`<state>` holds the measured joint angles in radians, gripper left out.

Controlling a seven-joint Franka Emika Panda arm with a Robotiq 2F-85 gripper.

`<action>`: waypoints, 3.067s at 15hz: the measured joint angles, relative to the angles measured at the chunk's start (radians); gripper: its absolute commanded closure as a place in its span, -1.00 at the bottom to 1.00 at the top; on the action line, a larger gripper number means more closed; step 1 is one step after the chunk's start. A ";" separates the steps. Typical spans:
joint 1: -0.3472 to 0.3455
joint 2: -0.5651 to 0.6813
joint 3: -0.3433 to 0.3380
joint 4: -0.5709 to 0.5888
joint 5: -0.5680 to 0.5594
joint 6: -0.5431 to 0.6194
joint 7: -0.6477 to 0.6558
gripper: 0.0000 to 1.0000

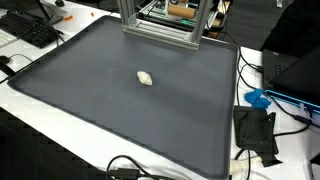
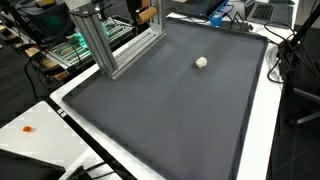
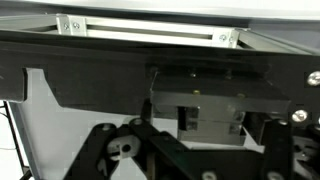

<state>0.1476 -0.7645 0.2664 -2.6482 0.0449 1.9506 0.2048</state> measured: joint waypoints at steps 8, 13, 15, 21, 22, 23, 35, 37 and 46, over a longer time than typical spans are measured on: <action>0.012 0.042 0.004 0.052 -0.006 -0.043 0.009 0.30; 0.010 0.054 0.003 0.062 -0.007 -0.057 0.009 -0.61; 0.009 0.057 0.002 0.063 -0.007 -0.062 0.009 -0.75; 0.009 0.063 -0.002 0.063 -0.007 -0.075 0.010 -0.14; 0.009 0.063 -0.004 0.063 -0.007 -0.075 0.011 -0.07; 0.010 0.063 -0.005 0.065 -0.002 -0.075 0.011 -0.10; 0.009 0.062 -0.029 0.070 0.036 -0.075 0.048 0.55; 0.009 0.062 -0.036 0.069 0.042 -0.075 0.049 0.55; 0.000 0.044 -0.056 0.095 0.036 -0.074 0.044 0.55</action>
<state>0.1475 -0.7206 0.2107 -2.5536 0.0811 1.8764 0.2493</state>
